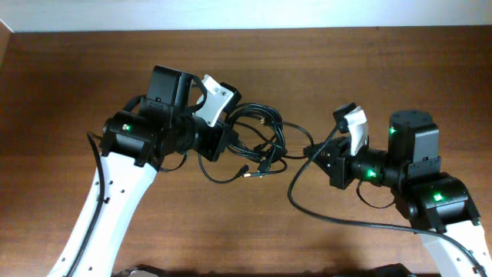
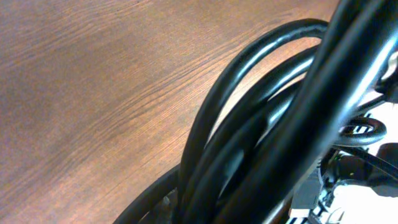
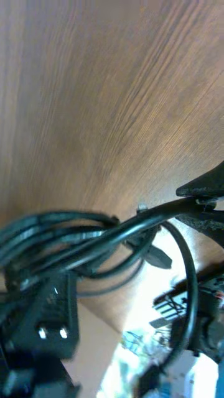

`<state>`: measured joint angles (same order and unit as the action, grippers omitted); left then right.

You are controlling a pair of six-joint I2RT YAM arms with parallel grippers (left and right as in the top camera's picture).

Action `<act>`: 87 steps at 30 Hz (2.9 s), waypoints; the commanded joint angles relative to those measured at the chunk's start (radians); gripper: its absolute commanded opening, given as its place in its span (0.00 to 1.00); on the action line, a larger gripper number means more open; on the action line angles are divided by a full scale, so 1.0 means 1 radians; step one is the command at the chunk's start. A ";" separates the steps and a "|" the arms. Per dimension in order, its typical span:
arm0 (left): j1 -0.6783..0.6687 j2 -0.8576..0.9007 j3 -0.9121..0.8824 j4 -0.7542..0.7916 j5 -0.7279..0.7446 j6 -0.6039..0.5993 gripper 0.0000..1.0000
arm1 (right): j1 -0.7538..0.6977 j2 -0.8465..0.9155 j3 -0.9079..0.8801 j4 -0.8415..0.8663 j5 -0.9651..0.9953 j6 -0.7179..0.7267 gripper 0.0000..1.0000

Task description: Untangle cables

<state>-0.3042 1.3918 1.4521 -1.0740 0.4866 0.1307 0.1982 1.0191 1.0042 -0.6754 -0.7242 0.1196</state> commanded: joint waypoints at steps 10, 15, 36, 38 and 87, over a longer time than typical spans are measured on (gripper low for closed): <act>0.017 -0.001 0.008 0.024 -0.057 -0.163 0.00 | 0.003 -0.009 0.025 -0.001 0.179 0.215 0.49; 0.016 -0.001 0.008 0.031 -0.057 -0.126 0.00 | 0.003 -0.009 0.025 -0.005 0.179 0.215 0.77; 0.016 -0.001 0.008 0.121 0.144 0.204 0.00 | 0.005 -0.009 0.024 -0.002 -0.056 0.120 0.85; 0.016 -0.001 0.008 0.125 0.183 0.209 0.00 | 0.005 -0.009 0.024 -0.015 -0.055 0.120 0.85; 0.016 -0.001 0.008 -0.079 0.246 0.483 0.00 | 0.004 -0.160 0.025 0.097 -0.112 0.071 0.54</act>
<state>-0.2913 1.3918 1.4521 -1.1530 0.7082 0.6552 0.1993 0.8692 1.0080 -0.5758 -0.8143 0.2016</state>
